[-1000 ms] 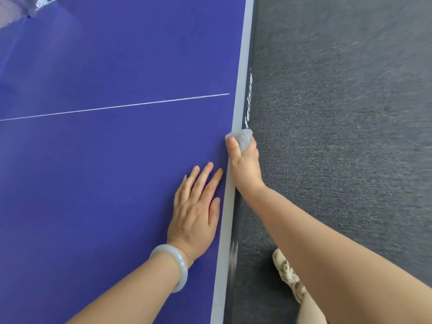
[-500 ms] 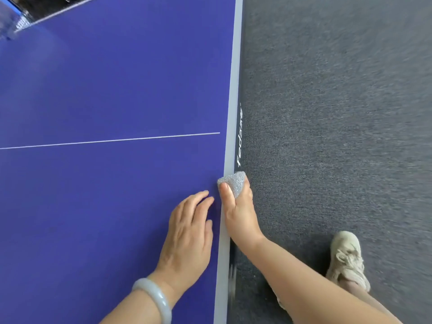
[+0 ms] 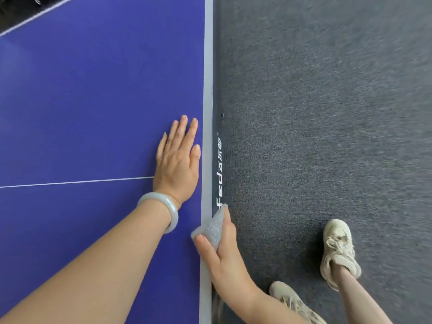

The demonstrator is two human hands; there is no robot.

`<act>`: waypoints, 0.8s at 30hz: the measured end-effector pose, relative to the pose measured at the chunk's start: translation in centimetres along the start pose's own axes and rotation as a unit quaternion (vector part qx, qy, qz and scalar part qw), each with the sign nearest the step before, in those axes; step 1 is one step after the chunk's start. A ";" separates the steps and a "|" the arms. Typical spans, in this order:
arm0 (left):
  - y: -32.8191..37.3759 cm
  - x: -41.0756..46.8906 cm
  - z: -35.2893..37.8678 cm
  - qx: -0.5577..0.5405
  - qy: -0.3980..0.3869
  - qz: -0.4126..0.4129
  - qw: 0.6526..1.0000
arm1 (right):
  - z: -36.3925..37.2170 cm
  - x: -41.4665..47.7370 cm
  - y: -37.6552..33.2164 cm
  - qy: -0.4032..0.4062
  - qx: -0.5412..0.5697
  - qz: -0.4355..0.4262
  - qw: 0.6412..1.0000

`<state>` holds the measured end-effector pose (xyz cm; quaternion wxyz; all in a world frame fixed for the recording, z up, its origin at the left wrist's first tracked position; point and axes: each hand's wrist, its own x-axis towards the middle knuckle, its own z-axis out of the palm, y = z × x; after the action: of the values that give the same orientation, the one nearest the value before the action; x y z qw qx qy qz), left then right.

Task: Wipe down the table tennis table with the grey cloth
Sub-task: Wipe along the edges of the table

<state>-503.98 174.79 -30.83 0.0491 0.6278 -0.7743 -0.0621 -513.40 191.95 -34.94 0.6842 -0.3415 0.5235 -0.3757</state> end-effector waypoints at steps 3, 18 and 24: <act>0.2 -0.8 0.3 -0.027 0.006 0.005 1.000 | -1.0 4.0 -2.3 0.031 0.011 -0.014 0.999; -1.0 0.0 0.4 -0.062 0.022 0.008 0.998 | -0.8 6.9 -3.8 0.039 0.040 -0.109 0.992; -0.8 0.1 0.3 -0.064 0.027 0.005 0.998 | -2.6 15.7 -9.3 0.081 0.055 -0.099 0.990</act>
<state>-503.30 174.56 -31.22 0.1101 0.6213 -0.7700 -0.0943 -514.78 173.58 -34.68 0.6167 -0.3222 0.5194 -0.4961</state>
